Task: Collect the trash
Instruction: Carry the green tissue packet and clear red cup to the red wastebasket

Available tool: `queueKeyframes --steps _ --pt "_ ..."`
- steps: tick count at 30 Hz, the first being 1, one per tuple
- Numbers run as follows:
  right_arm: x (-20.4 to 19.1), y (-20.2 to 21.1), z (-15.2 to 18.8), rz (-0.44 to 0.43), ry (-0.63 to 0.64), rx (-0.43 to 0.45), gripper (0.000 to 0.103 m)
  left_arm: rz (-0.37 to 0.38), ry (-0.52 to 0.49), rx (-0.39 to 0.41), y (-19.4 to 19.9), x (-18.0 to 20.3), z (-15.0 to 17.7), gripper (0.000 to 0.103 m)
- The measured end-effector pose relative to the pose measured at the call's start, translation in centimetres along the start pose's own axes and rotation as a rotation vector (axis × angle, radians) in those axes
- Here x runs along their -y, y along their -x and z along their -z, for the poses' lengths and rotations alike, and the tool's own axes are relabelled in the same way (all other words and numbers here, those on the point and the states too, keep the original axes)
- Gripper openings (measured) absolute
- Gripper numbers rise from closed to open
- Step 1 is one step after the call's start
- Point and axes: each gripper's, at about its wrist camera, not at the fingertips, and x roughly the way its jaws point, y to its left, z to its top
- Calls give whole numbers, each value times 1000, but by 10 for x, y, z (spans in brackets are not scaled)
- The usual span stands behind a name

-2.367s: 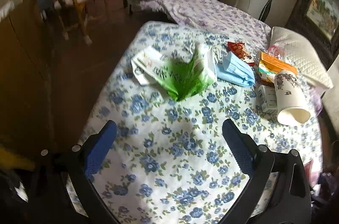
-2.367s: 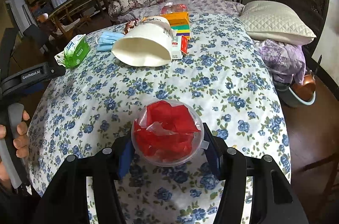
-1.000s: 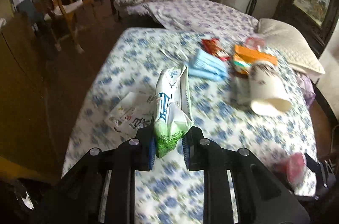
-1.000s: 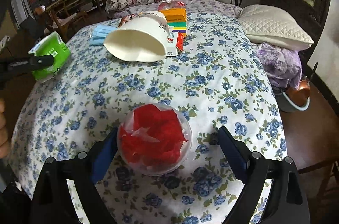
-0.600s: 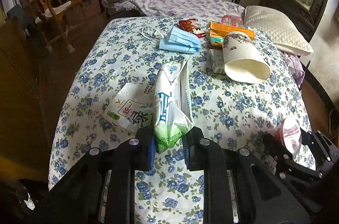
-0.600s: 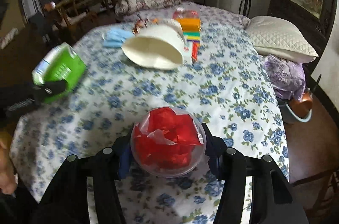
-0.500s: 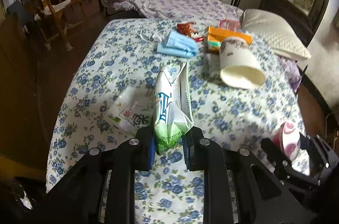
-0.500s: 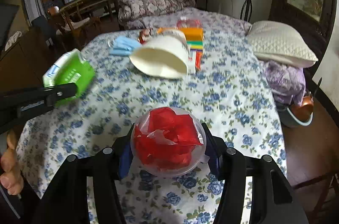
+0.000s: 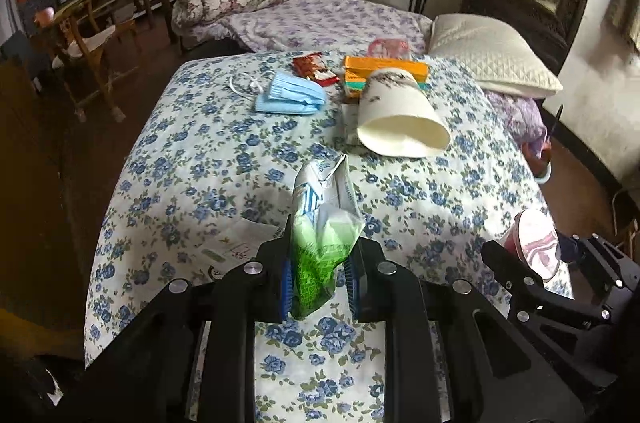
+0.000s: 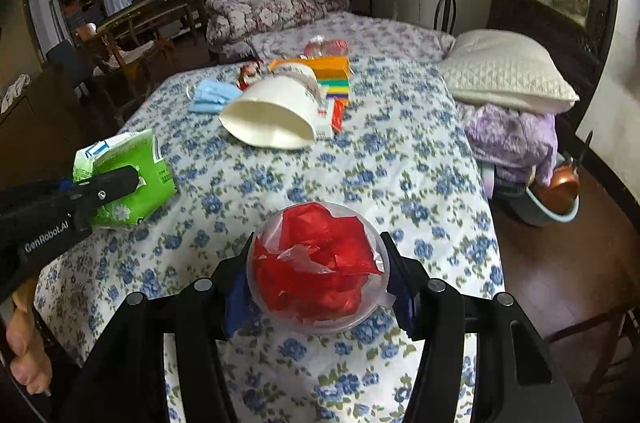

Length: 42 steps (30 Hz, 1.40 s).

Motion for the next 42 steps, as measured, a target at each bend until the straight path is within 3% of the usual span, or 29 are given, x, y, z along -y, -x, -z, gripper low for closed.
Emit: queueKeyframes --steps 6,9,12,13,16,24,30,35,42 --pt "-4 -24 7 8 25 -89 58 4 -31 -37 -23 9 -2 25" --pt "-11 -26 10 28 61 -92 67 8 -44 -48 -31 12 -3 28" --pt "-17 -26 13 29 81 -94 64 2 -49 -62 -39 13 -4 28" --pt "-19 -26 13 14 86 -92 58 5 -49 -66 -39 12 -4 23" --pt "-20 -20 12 -1 82 -72 56 -2 -43 -50 -35 6 -6 14" --pt "0 18 3 -65 22 25 56 94 -9 45 10 9 -16 14" --pt "51 50 13 -54 -72 79 56 189 -69 64 23 47 -17 14" --pt "116 73 24 21 -137 128 56 277 -136 53 27 89 -11 14" --pt "202 70 82 130 -214 27 56 427 -282 -29 28 182 9 14"
